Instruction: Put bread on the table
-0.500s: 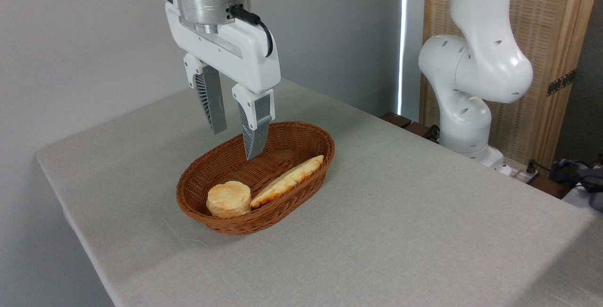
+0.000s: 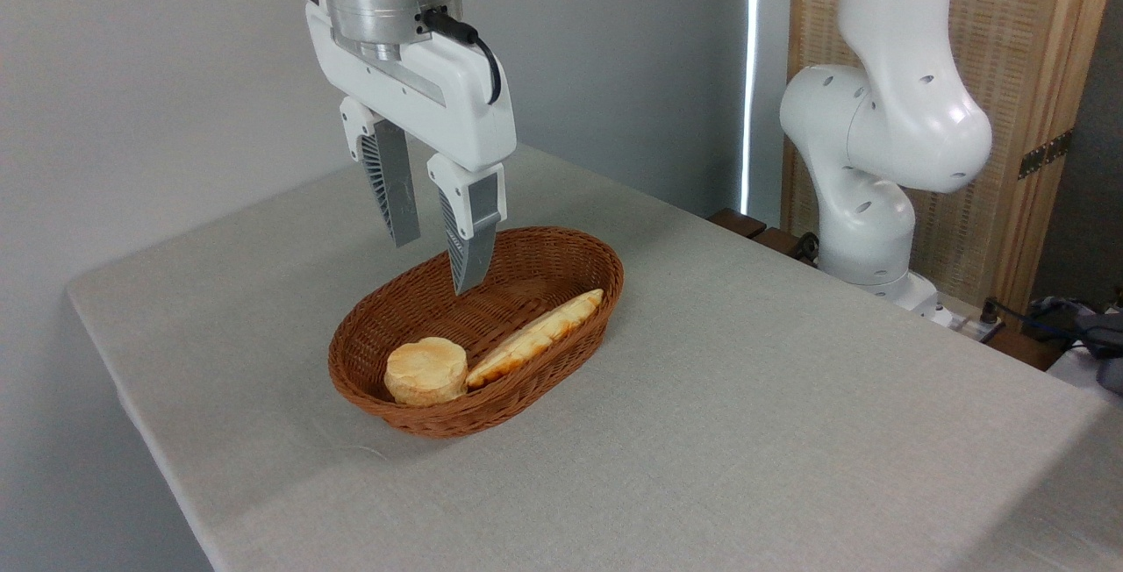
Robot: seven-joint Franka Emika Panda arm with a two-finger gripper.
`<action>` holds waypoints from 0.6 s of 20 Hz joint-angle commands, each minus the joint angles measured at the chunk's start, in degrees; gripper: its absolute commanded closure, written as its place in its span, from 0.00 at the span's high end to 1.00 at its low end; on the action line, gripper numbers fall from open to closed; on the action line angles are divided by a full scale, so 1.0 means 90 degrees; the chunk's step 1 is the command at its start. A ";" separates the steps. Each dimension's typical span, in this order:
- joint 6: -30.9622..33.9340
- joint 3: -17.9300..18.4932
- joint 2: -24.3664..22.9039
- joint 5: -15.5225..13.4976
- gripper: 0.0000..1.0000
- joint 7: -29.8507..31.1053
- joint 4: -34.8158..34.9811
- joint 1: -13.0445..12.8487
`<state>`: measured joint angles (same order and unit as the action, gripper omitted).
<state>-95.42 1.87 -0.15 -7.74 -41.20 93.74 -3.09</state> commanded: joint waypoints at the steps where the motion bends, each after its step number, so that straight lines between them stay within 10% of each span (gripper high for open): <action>1: 0.0173 0.0027 -0.0041 0.0049 1.00 0.0056 -0.0035 -0.0048; 12: -0.1223 -0.0451 -0.0608 0.0010 1.00 0.0066 0.1361 -0.0047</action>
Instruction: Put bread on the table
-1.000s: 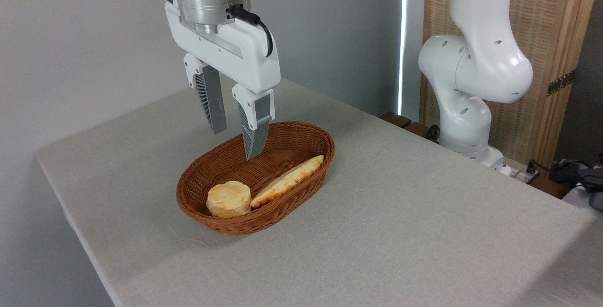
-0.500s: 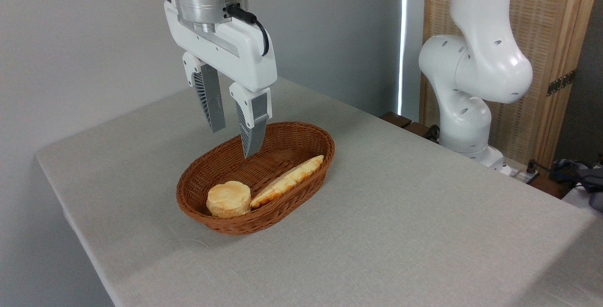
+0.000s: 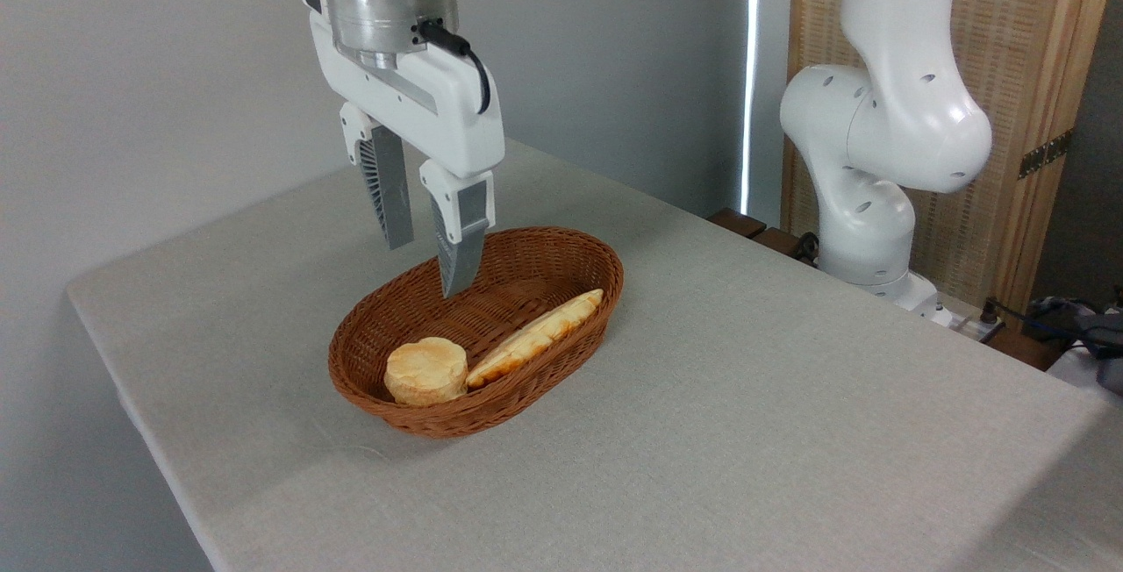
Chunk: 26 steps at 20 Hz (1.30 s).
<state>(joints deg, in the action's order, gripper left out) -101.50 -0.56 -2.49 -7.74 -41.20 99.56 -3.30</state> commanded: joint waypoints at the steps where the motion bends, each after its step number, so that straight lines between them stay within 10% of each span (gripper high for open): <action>1: -0.0693 -0.0239 -0.0348 -0.0029 1.00 0.0066 0.0831 -0.0024; 7: -0.2254 -0.0689 -0.0260 0.0059 1.00 -0.0061 0.1719 -0.0044; 13: -0.2589 -0.0914 -0.0026 0.0957 1.00 -0.0568 0.2091 -0.0063; 26: -0.3185 -0.0914 0.0218 0.1016 1.00 -0.0686 0.2375 -0.0151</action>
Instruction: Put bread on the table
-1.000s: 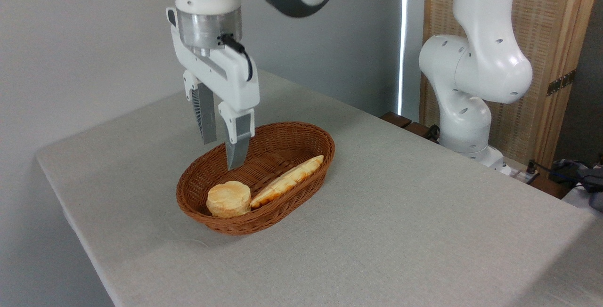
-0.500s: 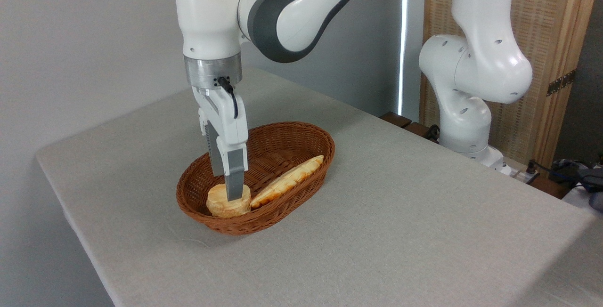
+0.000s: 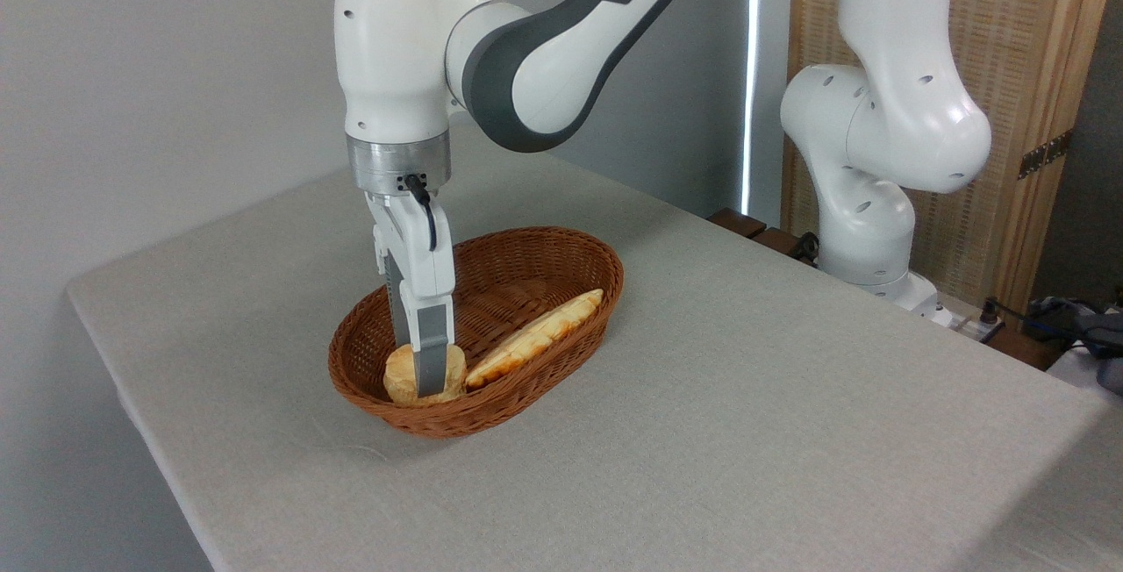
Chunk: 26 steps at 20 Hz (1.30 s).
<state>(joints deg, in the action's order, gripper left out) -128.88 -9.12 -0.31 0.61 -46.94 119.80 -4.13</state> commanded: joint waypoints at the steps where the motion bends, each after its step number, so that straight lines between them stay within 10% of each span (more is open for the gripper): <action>1: -0.0152 0.0037 -0.0024 0.0088 0.99 -0.0096 0.0145 -0.0058; 5: -0.0142 0.0027 -0.0015 0.0078 0.64 -0.0126 0.0155 -0.0068; 10: -0.0142 0.0017 -0.0005 0.0078 0.46 -0.0252 0.0155 -0.0068; 26: -0.0133 0.0017 -0.0024 0.0011 0.40 -0.0302 0.0145 -0.0058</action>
<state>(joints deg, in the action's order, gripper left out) -128.89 -9.15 -0.14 0.68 -49.31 120.40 -4.30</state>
